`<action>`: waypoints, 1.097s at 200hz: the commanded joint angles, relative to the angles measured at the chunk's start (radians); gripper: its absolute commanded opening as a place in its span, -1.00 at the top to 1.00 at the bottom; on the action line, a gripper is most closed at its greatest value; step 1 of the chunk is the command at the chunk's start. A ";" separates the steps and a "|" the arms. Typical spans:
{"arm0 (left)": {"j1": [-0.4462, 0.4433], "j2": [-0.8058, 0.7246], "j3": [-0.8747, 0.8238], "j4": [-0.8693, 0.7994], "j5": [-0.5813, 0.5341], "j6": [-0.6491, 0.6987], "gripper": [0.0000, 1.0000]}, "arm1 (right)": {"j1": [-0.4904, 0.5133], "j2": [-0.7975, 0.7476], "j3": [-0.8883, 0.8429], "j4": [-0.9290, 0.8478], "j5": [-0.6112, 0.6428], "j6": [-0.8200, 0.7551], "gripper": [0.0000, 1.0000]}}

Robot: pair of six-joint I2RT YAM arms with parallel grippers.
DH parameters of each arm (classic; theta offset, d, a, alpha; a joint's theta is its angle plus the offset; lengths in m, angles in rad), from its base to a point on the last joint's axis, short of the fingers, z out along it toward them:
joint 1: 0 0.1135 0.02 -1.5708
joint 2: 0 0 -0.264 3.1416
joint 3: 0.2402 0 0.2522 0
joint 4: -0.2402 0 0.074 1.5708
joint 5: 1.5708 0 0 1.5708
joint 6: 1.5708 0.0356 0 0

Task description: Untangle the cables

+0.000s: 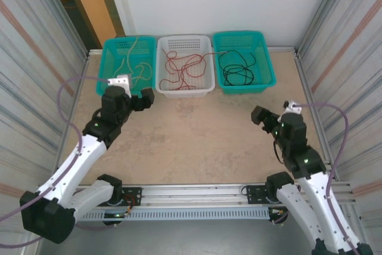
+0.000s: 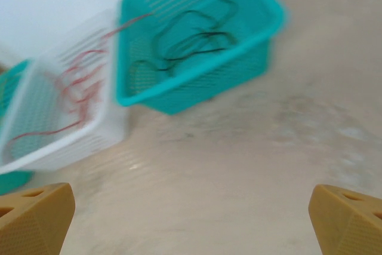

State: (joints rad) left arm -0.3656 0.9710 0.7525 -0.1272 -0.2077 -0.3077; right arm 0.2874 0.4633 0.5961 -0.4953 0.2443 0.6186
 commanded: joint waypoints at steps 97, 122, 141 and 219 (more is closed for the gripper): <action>0.195 0.427 -0.377 0.904 -0.090 0.434 -0.98 | -0.103 0.415 -0.397 0.887 0.394 -0.469 -0.98; 0.277 0.484 -0.404 0.986 0.053 0.384 -0.97 | -0.128 0.673 -0.381 1.199 0.184 -0.569 -0.98; 0.310 0.550 -0.393 1.043 0.091 0.372 -0.97 | -0.183 0.820 -0.352 1.355 -0.028 -0.593 -0.98; 0.342 0.541 -0.339 0.913 0.209 0.372 -0.97 | -0.346 1.085 -0.192 1.315 -0.253 -0.514 -0.98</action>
State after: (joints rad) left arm -0.0380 1.5150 0.3973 0.7895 -0.0334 0.0643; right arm -0.0380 1.5486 0.3679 0.8253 0.0700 0.0700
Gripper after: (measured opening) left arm 0.987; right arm 0.990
